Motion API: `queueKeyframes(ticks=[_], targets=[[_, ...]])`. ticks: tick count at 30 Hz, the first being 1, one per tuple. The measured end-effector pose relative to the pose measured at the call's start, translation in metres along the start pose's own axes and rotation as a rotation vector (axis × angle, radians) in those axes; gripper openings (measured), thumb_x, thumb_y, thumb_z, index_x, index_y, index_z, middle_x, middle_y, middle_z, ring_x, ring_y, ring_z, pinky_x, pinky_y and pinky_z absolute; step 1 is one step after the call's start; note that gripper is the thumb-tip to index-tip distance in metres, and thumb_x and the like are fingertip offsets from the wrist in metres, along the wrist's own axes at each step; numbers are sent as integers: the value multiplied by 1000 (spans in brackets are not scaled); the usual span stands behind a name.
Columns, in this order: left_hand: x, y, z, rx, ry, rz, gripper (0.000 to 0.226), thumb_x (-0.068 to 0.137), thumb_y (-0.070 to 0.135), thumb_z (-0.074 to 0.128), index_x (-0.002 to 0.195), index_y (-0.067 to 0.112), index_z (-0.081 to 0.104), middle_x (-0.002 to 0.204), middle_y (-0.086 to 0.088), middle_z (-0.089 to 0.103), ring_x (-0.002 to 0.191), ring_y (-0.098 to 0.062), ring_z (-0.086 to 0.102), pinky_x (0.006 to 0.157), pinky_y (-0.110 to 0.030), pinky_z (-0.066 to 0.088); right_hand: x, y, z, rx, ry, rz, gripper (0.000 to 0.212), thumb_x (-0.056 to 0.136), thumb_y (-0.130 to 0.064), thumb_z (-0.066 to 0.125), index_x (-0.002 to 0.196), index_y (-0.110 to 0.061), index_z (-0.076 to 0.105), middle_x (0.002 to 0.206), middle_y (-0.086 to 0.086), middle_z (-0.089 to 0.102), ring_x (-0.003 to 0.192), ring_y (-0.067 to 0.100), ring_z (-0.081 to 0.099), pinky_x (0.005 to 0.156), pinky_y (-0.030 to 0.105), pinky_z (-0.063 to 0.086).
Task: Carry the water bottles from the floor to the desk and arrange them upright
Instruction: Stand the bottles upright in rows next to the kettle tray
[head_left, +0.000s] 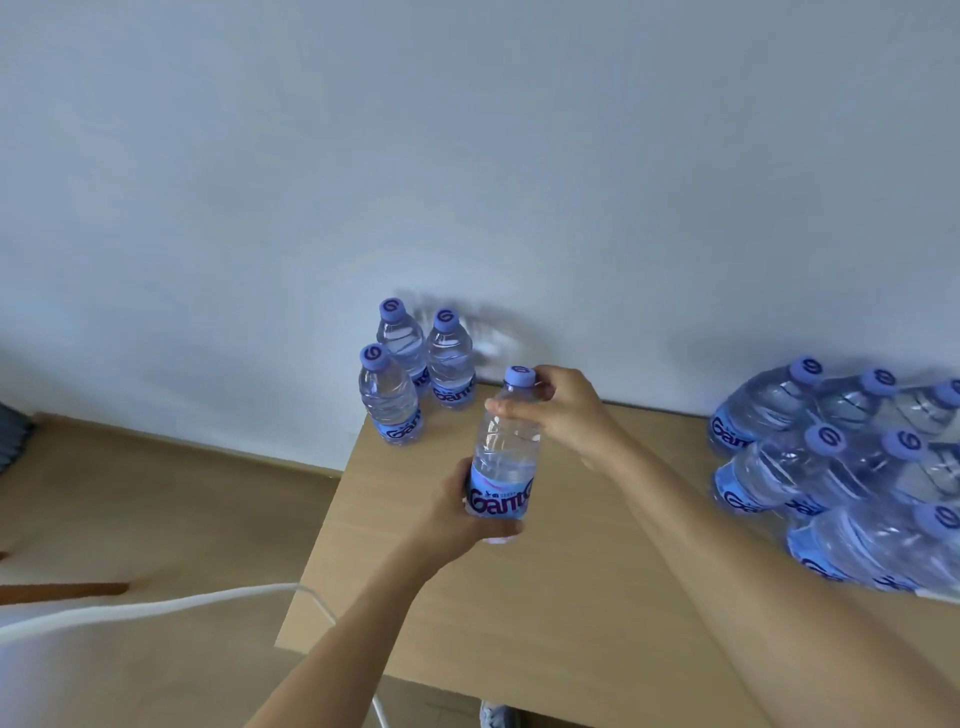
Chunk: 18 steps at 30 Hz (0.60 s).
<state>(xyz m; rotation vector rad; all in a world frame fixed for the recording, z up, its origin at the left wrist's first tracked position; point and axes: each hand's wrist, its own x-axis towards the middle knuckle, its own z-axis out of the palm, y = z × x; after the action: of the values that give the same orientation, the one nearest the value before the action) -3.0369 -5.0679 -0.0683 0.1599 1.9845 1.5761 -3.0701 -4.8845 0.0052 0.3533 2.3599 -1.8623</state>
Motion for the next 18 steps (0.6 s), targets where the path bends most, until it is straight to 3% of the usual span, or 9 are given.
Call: queueKeyframes(ticks=[3,6,11,12,16,18], targets=[[-2,13,18,16,-96,13,55,57,12,88,103,18,58,85,-5,74,67,-16,66,58,-26,53,-16,0,-21,6,71,21,32,70,-39,84,91,-18,71,88,-2,75,86,12,72,75,29,56],[-6,22,40,48,-160,28,51,57,18,88,99,19,60,82,-5,74,64,-15,65,59,-26,55,-33,2,-42,14,112,22,34,72,-40,83,92,-15,72,92,5,75,89,18,72,78,36,57],[-12,28,84,105,-202,13,56,56,18,88,103,19,58,85,6,74,67,-5,67,60,-20,55,-70,18,-75,46,158,10,33,73,-39,82,98,-20,71,84,-13,75,83,-1,69,69,14,51],[-13,30,95,124,-208,6,58,55,19,89,104,21,58,86,7,73,71,-4,68,62,-20,56,-79,24,-83,44,173,12,33,73,-39,82,99,-20,71,85,-14,75,85,-1,69,72,15,52],[-16,30,138,151,-240,-11,60,57,15,88,107,20,56,94,3,73,82,-10,70,68,-23,57,-107,47,-112,9,221,22,33,71,-40,83,96,-21,72,95,4,75,94,19,71,89,41,55],[-16,28,161,145,-280,-5,53,62,14,85,106,16,56,93,-1,74,82,-14,70,68,-26,57,-120,58,-127,15,231,20,32,71,-39,83,95,-21,71,94,4,75,93,19,71,89,41,56]])
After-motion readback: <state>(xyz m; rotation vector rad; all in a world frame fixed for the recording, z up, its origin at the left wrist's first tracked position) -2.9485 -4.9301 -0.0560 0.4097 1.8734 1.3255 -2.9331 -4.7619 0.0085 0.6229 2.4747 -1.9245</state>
